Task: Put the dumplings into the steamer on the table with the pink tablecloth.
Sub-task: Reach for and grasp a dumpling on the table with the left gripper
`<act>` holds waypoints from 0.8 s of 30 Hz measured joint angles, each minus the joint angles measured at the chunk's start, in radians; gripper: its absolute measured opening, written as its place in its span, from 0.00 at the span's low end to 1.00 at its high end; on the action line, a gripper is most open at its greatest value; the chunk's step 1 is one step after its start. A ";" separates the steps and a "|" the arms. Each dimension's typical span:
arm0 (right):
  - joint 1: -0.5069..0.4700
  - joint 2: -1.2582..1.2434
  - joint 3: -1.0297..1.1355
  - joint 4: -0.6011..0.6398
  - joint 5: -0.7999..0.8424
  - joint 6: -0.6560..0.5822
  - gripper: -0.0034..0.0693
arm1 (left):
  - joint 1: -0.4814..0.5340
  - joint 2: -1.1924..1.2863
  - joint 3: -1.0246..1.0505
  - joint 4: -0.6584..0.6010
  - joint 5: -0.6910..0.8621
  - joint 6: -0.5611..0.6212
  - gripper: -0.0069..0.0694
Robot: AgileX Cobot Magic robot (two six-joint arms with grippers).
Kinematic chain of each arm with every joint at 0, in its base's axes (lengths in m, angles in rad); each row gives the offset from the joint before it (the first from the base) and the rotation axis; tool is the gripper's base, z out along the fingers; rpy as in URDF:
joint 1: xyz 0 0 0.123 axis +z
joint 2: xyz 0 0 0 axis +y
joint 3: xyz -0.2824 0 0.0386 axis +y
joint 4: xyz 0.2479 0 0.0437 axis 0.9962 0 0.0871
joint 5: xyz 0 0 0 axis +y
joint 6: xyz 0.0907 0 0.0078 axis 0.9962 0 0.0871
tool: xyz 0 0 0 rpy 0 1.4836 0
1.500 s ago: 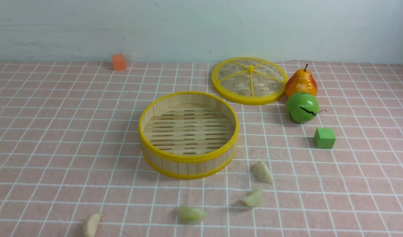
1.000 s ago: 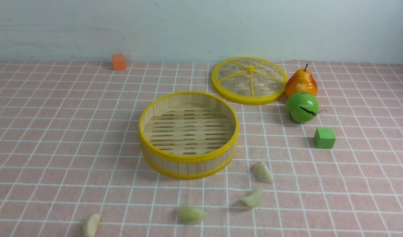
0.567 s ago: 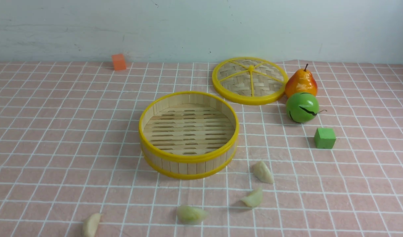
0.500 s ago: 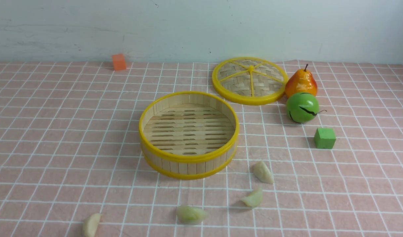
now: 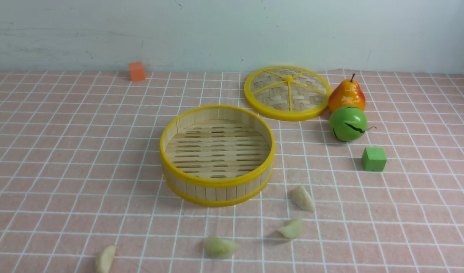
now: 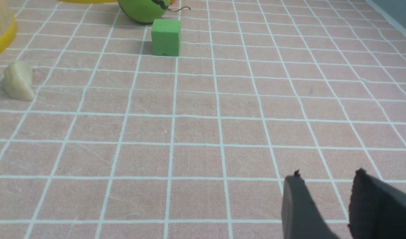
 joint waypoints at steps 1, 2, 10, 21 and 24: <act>0.000 0.000 0.000 0.000 0.000 0.000 0.38 | 0.000 0.000 0.000 0.000 0.000 0.000 0.40; 0.000 0.000 0.000 0.000 0.000 0.000 0.38 | 0.000 0.000 0.000 0.000 0.000 0.000 0.40; 0.000 0.000 0.000 0.000 0.000 0.000 0.38 | 0.000 0.000 0.000 0.010 0.000 0.000 0.40; 0.000 0.000 0.000 0.067 -0.002 0.000 0.38 | 0.000 0.000 0.000 0.114 -0.004 0.000 0.40; 0.000 0.000 0.000 0.075 -0.003 0.000 0.38 | 0.000 0.000 0.000 0.158 -0.008 0.000 0.40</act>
